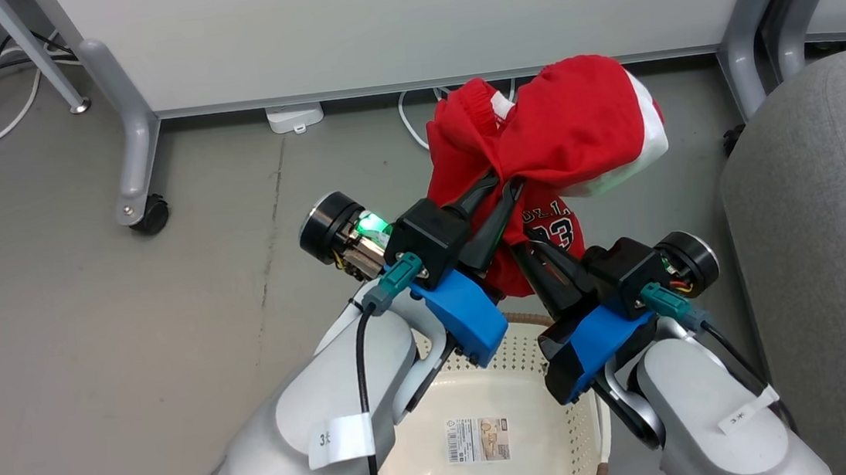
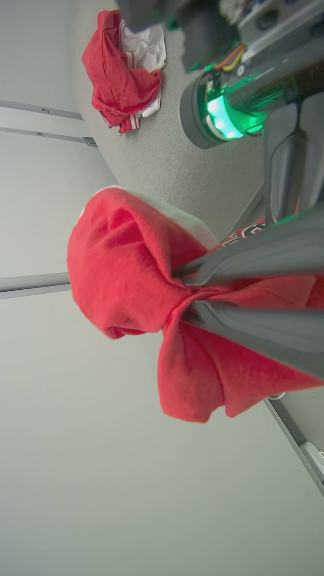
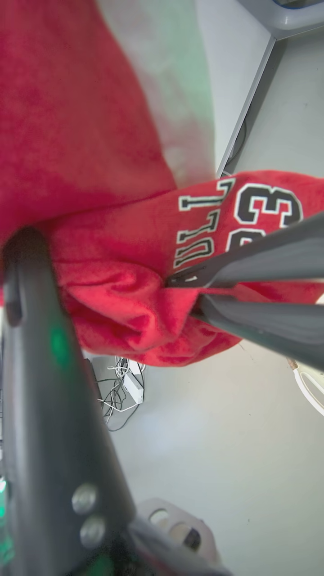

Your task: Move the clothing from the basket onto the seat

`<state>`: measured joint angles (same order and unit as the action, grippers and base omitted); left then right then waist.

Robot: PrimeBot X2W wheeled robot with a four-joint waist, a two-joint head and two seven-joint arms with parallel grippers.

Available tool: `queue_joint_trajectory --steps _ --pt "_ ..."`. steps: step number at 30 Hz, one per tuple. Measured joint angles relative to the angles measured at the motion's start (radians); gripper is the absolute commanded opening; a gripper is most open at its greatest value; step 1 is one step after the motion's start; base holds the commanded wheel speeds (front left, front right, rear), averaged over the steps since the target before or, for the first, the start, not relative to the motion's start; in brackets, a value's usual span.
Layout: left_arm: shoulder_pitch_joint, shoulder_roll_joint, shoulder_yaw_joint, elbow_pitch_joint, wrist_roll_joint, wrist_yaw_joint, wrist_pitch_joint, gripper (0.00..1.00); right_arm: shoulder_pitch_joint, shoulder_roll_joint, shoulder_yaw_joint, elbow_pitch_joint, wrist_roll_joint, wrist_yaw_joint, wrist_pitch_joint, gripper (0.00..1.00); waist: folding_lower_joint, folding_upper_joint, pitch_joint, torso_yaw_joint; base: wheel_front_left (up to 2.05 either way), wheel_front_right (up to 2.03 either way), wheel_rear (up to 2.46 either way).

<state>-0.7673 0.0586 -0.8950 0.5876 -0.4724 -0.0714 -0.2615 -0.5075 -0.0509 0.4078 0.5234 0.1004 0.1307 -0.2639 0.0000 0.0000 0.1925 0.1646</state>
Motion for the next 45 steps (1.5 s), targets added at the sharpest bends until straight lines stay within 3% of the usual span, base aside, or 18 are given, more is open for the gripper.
queue_joint_trajectory --steps 10,11,12,13,33,45 --pt "0.003 -0.001 0.007 0.003 0.008 -0.004 0.000 0.00 0.000 0.000 0.003 0.000 0.002 0.000 0.000 0.00 0.0000 0.0000 -0.001 -0.001 0.00 0.00 0.00" --pt "0.003 -0.002 0.010 0.003 0.008 -0.003 0.000 0.10 0.000 0.000 0.003 0.000 0.002 0.000 0.000 0.00 0.0000 0.0000 -0.001 -0.001 0.00 0.00 0.00" --pt "0.003 -0.002 0.013 0.002 0.010 0.000 0.000 0.69 0.000 0.000 0.003 0.000 0.002 0.000 0.000 0.00 0.0000 0.0000 0.000 -0.001 0.00 0.00 0.00" --pt "0.003 -0.002 0.016 0.000 0.014 0.002 0.000 1.00 0.000 0.000 0.003 0.000 0.002 0.000 0.000 0.00 0.0000 0.0000 0.000 -0.001 0.00 0.00 0.00" --pt "0.007 -0.003 0.047 -0.014 0.052 0.009 0.000 1.00 0.000 0.000 -0.017 0.003 0.001 0.000 0.000 0.00 0.0000 0.0000 0.010 -0.007 0.00 0.00 0.00" --pt "0.009 0.002 0.064 -0.016 0.069 0.009 0.000 1.00 -0.001 0.000 -0.146 -0.019 -0.045 0.000 0.000 0.00 0.0000 0.0000 0.031 -0.043 0.00 0.00 0.00"
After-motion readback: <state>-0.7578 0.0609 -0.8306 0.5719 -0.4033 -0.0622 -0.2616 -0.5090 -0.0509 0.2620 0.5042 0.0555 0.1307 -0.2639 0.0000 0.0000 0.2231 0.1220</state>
